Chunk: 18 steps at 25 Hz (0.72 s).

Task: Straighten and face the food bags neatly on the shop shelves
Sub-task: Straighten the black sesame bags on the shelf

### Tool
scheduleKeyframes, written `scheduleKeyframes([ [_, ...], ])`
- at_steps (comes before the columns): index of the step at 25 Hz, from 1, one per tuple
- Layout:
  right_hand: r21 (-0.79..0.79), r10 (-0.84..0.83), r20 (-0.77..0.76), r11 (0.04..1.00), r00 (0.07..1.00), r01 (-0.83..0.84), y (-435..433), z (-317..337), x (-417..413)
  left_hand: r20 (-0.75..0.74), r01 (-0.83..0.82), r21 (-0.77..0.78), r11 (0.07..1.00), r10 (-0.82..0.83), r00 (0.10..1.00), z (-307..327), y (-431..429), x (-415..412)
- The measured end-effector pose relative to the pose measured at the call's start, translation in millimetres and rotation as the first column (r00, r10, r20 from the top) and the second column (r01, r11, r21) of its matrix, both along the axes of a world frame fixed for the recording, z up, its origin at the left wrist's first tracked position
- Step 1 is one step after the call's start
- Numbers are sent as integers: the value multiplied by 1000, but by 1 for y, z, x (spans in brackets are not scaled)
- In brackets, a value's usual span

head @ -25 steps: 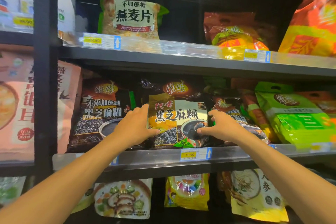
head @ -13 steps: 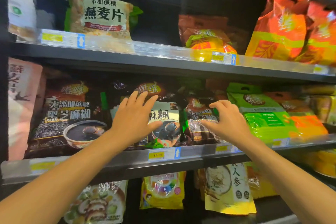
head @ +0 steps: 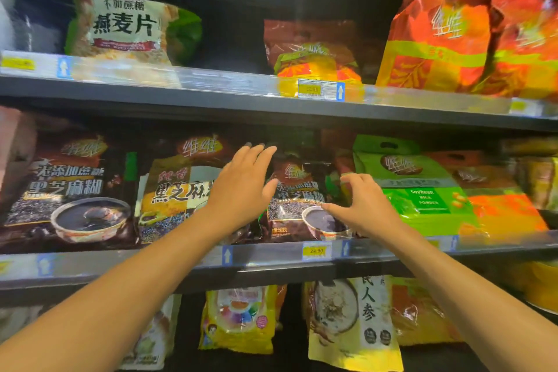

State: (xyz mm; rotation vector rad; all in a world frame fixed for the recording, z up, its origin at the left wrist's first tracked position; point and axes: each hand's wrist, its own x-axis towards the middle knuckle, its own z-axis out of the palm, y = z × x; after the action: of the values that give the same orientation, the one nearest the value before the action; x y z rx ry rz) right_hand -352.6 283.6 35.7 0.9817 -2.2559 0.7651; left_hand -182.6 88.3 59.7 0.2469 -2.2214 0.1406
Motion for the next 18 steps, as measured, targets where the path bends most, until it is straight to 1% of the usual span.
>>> scheduleKeyframes([
  [2,12,17,40,1000,999,-18,-3,-2,-9,-15,52,132,990,-50,999,2,8,-11],
  [4,18,24,86,999,996,-26,-6,-4,-16,-3,52,285,957,-54,999,3,14,-24],
  [8,74,62,199,994,978,-78,-14,-7,-30,49,-68,529,846,50,998,13,12,-44],
  [11,130,71,260,986,963,-108,-14,-8,-36,43,-60,650,757,42,998,20,10,-55],
  [14,170,60,310,978,949,-117,-15,-9,-42,34,-5,777,630,-33,999,25,9,-69],
  [18,179,27,335,980,942,-92,-20,-9,-49,38,0,863,505,-65,997,24,2,-87],
])
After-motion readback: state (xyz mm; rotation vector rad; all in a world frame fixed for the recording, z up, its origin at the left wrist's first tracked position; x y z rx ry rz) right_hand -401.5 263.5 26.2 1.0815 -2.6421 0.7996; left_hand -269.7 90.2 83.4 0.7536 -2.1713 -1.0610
